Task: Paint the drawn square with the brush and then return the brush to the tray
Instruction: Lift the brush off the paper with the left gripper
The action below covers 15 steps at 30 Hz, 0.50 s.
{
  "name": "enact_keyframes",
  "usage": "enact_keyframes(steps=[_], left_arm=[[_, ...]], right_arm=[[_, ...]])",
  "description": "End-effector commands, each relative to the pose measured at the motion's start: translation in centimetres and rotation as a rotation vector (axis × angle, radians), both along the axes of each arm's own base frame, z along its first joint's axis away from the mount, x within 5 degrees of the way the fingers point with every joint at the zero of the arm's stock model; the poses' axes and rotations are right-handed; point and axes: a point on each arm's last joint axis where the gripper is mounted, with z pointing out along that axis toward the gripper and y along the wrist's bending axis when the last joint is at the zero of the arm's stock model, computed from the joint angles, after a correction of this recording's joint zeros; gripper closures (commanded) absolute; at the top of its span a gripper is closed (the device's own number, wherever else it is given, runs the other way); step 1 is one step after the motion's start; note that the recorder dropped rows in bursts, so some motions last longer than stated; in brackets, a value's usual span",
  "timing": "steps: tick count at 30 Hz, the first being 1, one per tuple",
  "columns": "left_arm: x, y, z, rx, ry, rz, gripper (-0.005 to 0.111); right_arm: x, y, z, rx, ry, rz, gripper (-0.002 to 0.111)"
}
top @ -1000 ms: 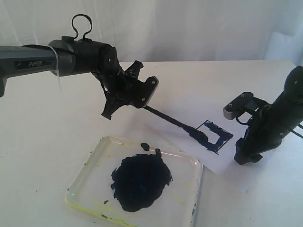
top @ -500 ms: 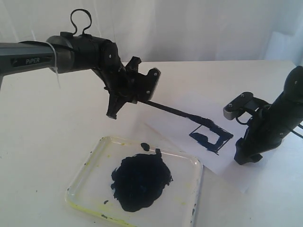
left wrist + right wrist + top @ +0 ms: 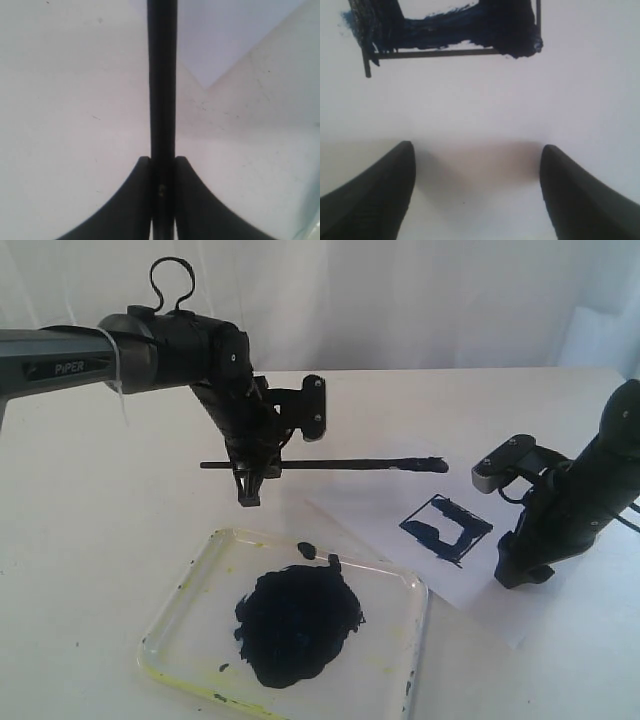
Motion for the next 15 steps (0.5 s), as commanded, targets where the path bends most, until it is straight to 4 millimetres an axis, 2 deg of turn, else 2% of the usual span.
enact_keyframes(steps=[1, 7, 15], left_arm=[[-0.6, -0.1, 0.6, 0.033, 0.024, -0.017, 0.107], [-1.3, -1.2, 0.7, 0.119, -0.045, -0.085, 0.107], [-1.1, -1.2, 0.8, 0.137, -0.082, -0.099, 0.107]], right_arm=[[0.0, -0.2, -0.8, -0.018, 0.009, 0.012, 0.042], [0.0, -0.2, -0.8, -0.018, 0.008, 0.012, 0.042], [0.0, -0.2, -0.8, -0.018, 0.008, 0.008, 0.042]])
